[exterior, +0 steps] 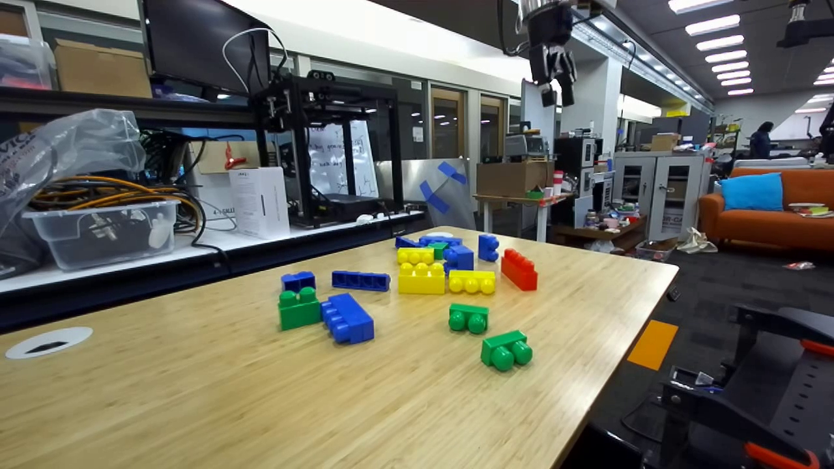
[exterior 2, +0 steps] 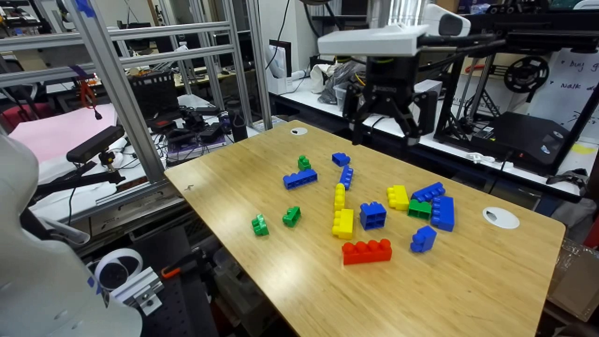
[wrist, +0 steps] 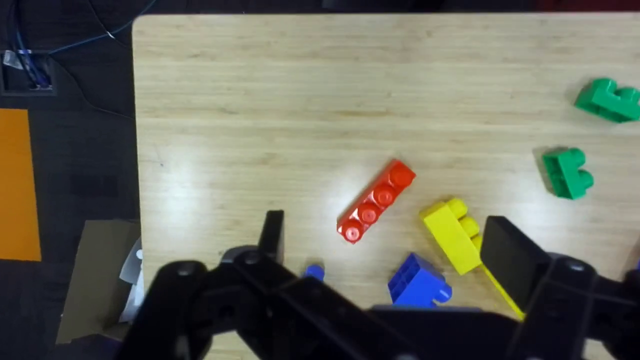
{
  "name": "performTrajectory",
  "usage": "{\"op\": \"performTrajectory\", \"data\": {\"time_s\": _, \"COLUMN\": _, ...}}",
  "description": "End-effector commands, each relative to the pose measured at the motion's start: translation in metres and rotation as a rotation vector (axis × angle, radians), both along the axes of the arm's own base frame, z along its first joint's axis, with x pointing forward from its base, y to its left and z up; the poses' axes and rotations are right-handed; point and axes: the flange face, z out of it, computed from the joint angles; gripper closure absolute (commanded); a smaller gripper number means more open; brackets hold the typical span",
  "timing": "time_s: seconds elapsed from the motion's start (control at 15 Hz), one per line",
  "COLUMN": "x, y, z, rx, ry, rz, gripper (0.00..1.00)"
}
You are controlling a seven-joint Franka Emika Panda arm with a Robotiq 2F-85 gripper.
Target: Move the blue toy slightly toward left
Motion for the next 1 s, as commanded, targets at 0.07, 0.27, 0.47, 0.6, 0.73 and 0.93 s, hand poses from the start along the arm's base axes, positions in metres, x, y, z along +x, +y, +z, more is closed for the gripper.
{"op": "performTrajectory", "data": {"time_s": 0.07, "x": 0.068, "y": -0.023, "z": -0.038, "rx": 0.128, "ry": -0.087, "rz": -0.131, "gripper": 0.00}}
{"op": "performTrajectory", "data": {"time_s": 0.27, "x": 0.101, "y": -0.039, "z": -0.082, "rx": 0.161, "ry": -0.139, "rz": -0.236, "gripper": 0.00}}
{"op": "performTrajectory", "data": {"time_s": 0.47, "x": 0.120, "y": -0.049, "z": -0.129, "rx": 0.142, "ry": -0.145, "rz": -0.301, "gripper": 0.00}}
{"op": "performTrajectory", "data": {"time_s": 0.6, "x": 0.127, "y": -0.051, "z": -0.156, "rx": 0.122, "ry": -0.127, "rz": -0.308, "gripper": 0.00}}
{"op": "performTrajectory", "data": {"time_s": 0.73, "x": 0.119, "y": -0.048, "z": -0.161, "rx": 0.116, "ry": -0.110, "rz": -0.289, "gripper": 0.00}}
{"op": "performTrajectory", "data": {"time_s": 0.93, "x": 0.120, "y": -0.048, "z": -0.153, "rx": 0.116, "ry": -0.121, "rz": -0.287, "gripper": 0.00}}
